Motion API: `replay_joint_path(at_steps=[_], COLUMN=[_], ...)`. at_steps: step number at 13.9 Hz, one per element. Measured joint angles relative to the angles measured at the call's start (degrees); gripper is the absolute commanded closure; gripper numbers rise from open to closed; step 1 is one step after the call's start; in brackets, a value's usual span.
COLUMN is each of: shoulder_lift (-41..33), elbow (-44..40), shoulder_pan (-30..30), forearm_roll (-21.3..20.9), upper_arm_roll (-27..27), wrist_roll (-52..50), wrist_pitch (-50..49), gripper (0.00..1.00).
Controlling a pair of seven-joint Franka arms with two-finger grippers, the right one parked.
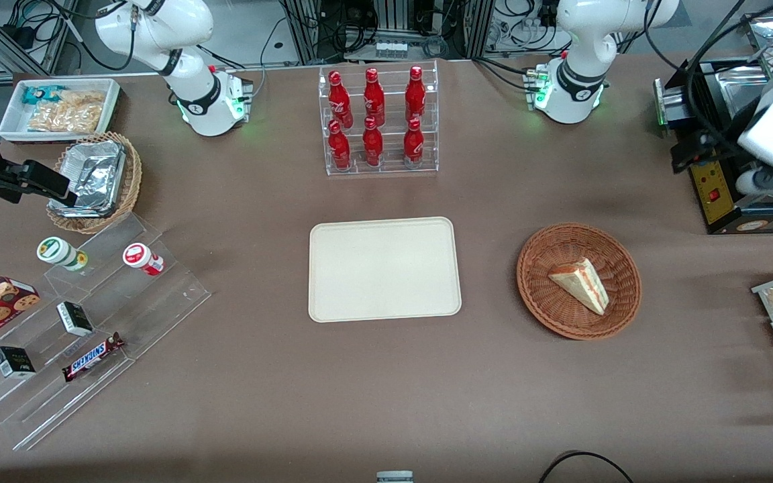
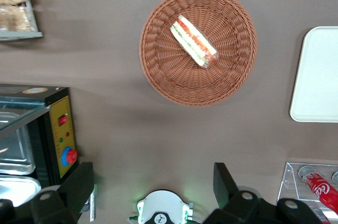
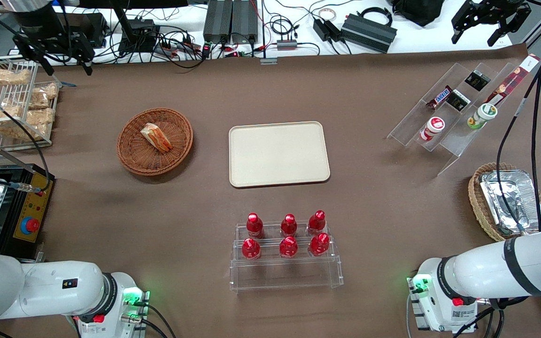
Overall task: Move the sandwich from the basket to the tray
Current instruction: 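Move the left gripper over the wicker basket holding the wrapped sandwich, then lower the left gripper onto the sandwich and close it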
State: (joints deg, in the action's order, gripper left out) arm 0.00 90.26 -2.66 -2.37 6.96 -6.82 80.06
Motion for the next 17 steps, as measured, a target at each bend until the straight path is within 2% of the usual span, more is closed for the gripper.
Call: replay_joint_path(at_steps=[2, 6, 12, 14, 17], shoulder_lift=[2.68, 4.12, 4.85, 6.27, 8.38], elbow=[3.28, 16.52, 35.34, 37.86, 38.47], shoulder_pan=[0.00, 0.56, 2.34, 3.62, 4.79], forearm_roll=[0.49, 0.67, 0.68, 0.68, 0.68], upper_arm_roll=[0.17, 0.94, 1.23, 1.32, 1.37], wrist_roll=[-1.84, -10.25, -33.05, -38.92, -42.18], wrist_pitch=[6.35, 25.03, 55.79, 59.00, 60.88], gripper=[0.00, 0.00, 0.00, 0.00, 0.00])
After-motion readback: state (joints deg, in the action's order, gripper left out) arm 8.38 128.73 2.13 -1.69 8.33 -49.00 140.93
